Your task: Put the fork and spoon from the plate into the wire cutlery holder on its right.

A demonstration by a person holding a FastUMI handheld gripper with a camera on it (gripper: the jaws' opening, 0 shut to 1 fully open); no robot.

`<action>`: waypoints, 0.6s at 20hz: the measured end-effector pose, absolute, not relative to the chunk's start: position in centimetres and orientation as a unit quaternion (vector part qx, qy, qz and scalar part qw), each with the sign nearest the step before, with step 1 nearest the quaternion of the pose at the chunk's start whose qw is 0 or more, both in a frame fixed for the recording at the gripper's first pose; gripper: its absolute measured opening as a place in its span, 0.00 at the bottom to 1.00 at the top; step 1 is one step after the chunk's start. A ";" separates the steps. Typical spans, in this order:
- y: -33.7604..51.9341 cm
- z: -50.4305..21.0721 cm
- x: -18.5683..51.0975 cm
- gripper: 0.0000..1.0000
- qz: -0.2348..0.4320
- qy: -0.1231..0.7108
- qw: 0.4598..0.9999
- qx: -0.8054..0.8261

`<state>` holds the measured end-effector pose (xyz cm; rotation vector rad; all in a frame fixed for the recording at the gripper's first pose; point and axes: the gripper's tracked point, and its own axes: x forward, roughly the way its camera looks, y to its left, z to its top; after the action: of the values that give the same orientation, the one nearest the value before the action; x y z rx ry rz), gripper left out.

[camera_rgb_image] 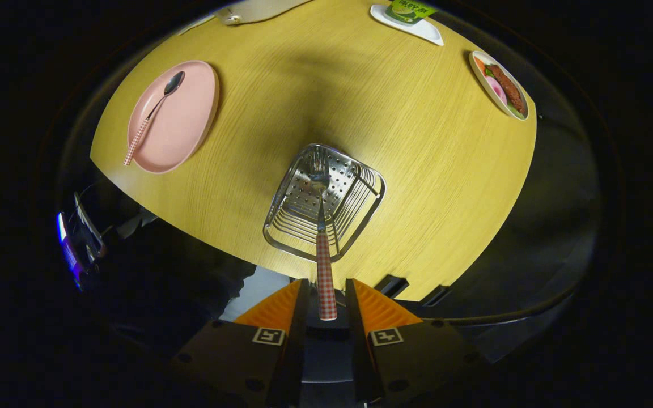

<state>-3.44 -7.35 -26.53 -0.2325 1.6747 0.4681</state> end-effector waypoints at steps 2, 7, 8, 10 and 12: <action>-7.3 -25.2 -3.0 0.45 0.204 0.711 0.668 -0.083; -5.0 -20.5 -2.2 0.49 0.207 0.638 0.741 0.000; -4.2 -19.5 -2.1 0.49 0.210 0.622 0.754 0.014; -2.1 -17.4 -2.0 0.50 0.221 0.591 0.775 0.043; 0.8 -15.5 -1.8 0.53 0.237 0.563 0.789 0.072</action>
<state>-1.84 0.75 -15.48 0.1542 1.2126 0.5104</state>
